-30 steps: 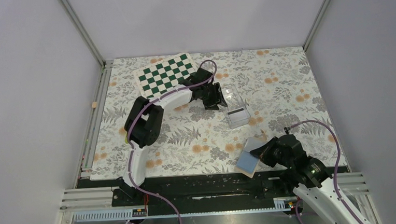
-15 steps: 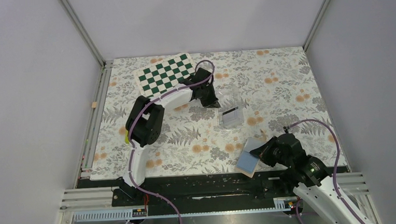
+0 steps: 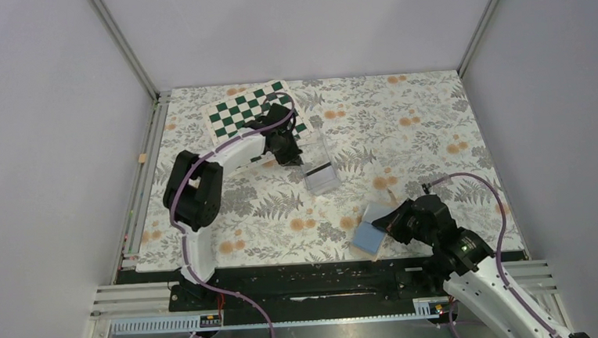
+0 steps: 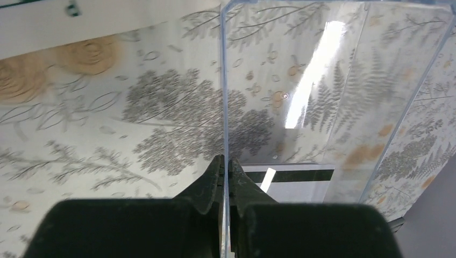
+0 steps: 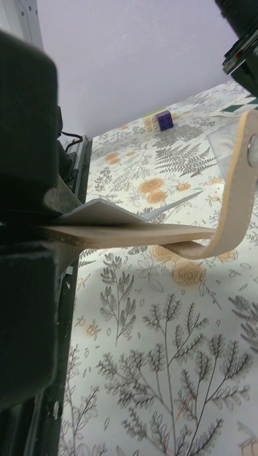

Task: Put the credit cards into the card holder
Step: Move the storage box to the center of the board, then place the card holder at the corner of the board.

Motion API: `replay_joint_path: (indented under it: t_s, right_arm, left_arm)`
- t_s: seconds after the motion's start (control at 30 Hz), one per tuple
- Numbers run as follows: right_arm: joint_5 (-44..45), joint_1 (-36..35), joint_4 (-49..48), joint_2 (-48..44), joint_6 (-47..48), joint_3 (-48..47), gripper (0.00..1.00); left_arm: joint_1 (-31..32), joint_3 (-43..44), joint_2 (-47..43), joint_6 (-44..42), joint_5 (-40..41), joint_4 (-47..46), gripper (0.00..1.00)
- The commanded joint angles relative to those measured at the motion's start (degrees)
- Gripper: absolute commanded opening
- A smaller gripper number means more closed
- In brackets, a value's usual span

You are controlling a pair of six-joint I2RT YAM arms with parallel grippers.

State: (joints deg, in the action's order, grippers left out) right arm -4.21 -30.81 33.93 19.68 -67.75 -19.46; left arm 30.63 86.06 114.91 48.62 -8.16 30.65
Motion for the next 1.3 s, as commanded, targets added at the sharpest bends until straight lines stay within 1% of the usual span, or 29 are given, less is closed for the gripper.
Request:
replay_joint_path:
  t_s: [0.0,0.17,0.33,0.53,0.57,0.63,0.77,0.83,0.87,0.9,1.0,1.03,1.07,1.17,1.2,1.27]
  right_arm:
    - [-2.19,-0.22,-9.17,3.96,0.68,-0.48,0.00]
    - [-4.58,-0.22,-18.11,12.13,2.01,-0.57,0.00]
    - [-5.42,-0.15,-25.08,20.19,3.32,-1.61,0.00]
    - [-3.78,-0.15,-29.81,24.44,2.90,0.23,0.00]
    - [-3.71,-0.14,-30.37,24.64,2.56,1.00,0.02]
    - [-3.51,-0.08,-30.65,24.79,2.04,2.09,0.15]
    - [-2.99,-0.13,-30.31,23.91,-0.52,4.70,0.26]
    - [-2.76,-0.05,-29.74,23.29,-1.09,5.50,0.27]
    - [-2.59,-0.04,-28.91,22.96,-1.24,5.52,0.29]
    - [-2.23,0.02,-27.76,22.54,-1.25,5.33,0.35]
    - [-0.59,-0.04,-22.67,21.24,-0.68,3.82,0.58]
    - [0.07,-0.04,-20.86,20.79,-0.22,3.22,0.63]
    - [0.75,-0.04,-18.62,20.20,0.31,2.70,0.67]
    - [2.81,0.00,-11.94,18.58,1.77,1.01,0.75]
    - [3.22,0.01,-10.28,18.10,2.22,0.52,0.77]
    - [3.51,-0.04,-7.18,17.20,2.72,-0.28,0.85]
  left_arm:
    - [-1.80,-3.31,-7.57,-0.05,2.18,1.16,0.00]
    - [-3.63,-8.80,-12.49,-0.29,4.35,2.16,0.00]
    - [-4.26,-11.08,-14.00,-0.48,2.97,2.26,0.00]
    - [-4.27,-12.26,-14.42,-0.50,3.00,2.69,0.10]
    - [-4.27,-12.51,-14.38,-0.46,3.07,2.72,0.11]
    - [-4.27,-12.77,-14.38,-0.50,3.01,2.74,0.13]
    - [-4.27,-12.84,-14.09,-0.63,2.93,2.74,0.16]
    - [-4.27,-12.75,-14.12,-0.68,2.85,2.70,0.19]
    - [-4.31,-12.72,-14.33,-0.76,2.82,2.74,0.20]
    - [-4.28,-12.71,-14.61,-0.87,2.96,2.84,0.23]
    - [-4.27,-12.28,-15.75,-1.46,3.97,4.05,0.32]
    - [-4.27,-12.17,-16.23,-1.75,4.52,4.51,0.35]
    - [-4.27,-11.95,-16.81,-2.11,5.12,5.04,0.40]
    - [-4.27,-11.46,-18.65,-3.45,6.69,6.87,0.51]
    - [-4.31,-11.25,-19.19,-3.90,7.17,7.59,0.53]
    - [-4.27,-11.18,-20.35,-4.92,7.92,8.78,0.58]
